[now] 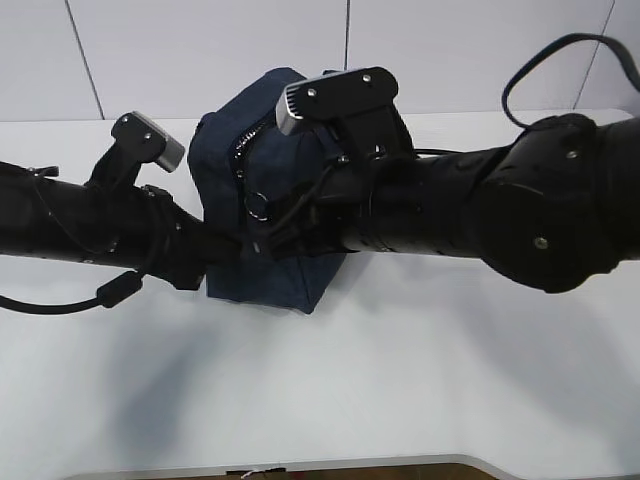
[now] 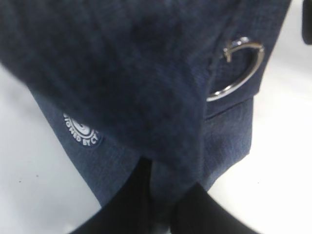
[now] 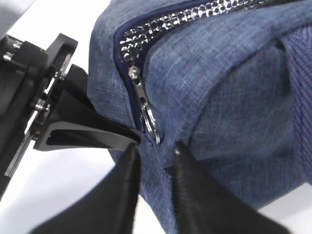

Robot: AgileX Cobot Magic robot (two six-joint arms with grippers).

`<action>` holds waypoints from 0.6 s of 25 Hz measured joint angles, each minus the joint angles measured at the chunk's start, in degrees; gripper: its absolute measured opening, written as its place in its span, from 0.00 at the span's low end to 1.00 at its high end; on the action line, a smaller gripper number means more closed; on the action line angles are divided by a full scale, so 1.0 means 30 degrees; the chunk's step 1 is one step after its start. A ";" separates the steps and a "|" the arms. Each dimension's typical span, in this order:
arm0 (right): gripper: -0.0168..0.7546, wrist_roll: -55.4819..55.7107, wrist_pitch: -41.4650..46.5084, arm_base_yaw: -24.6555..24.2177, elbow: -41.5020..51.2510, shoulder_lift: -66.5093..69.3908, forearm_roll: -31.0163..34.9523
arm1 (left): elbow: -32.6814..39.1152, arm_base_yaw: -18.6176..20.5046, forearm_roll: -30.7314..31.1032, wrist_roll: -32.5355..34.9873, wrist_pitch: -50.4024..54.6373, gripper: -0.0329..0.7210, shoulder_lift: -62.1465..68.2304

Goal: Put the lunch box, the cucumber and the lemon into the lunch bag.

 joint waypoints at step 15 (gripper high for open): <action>0.39 0.0000 -0.0607 0.0000 0.0000 0.0688 -0.0028 | 0.0000 0.0000 -0.0039 0.0000 0.0000 0.07 0.0000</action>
